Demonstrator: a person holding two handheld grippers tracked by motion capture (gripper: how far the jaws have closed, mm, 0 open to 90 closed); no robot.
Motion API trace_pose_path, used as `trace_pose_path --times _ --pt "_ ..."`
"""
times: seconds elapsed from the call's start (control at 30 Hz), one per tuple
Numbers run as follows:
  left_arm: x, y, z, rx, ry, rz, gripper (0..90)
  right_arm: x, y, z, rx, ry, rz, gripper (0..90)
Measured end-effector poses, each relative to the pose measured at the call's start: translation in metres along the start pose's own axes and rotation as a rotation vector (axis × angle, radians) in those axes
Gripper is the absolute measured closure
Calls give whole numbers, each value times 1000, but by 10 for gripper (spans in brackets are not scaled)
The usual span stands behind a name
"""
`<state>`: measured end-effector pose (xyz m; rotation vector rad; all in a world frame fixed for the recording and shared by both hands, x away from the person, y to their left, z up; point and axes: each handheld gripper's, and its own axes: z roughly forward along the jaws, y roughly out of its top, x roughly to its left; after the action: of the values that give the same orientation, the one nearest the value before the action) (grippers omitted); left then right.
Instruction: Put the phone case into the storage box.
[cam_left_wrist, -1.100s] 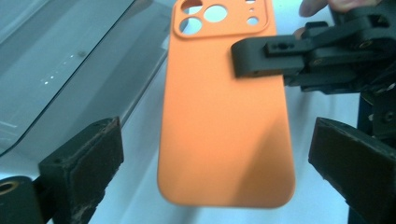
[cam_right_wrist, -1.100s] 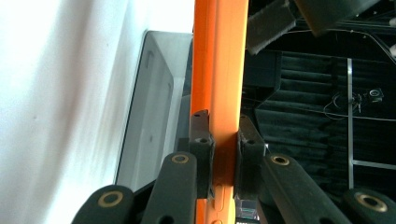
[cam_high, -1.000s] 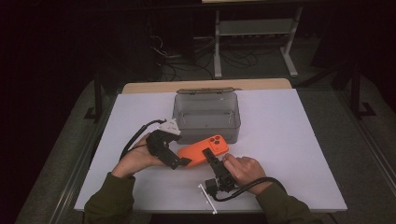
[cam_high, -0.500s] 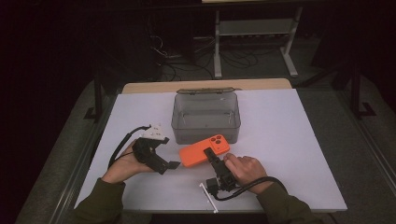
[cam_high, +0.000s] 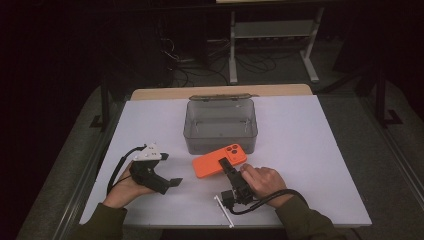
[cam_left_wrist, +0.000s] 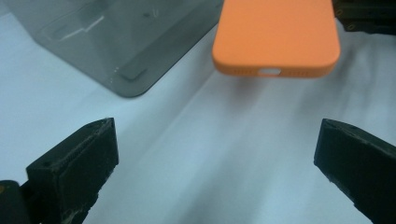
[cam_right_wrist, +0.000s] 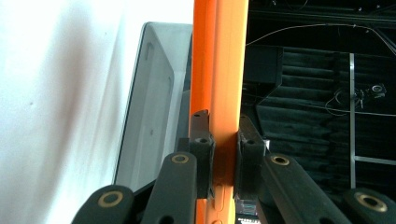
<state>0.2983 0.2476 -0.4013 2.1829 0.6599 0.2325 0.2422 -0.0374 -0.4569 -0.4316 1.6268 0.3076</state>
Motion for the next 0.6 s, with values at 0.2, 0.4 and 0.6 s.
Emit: trace_pose_path --times 0.2,0.4,0.6 --pt "0 -16 0 -33 29 -31 0 0 0 0 0 1 2 796" --pt "-2 -31 4 -43 48 -50 0 0 -1 0 3 2 8 796" --pt "-3 -36 7 -71 62 -65 0 -1 -1 1 9 19 34 795"
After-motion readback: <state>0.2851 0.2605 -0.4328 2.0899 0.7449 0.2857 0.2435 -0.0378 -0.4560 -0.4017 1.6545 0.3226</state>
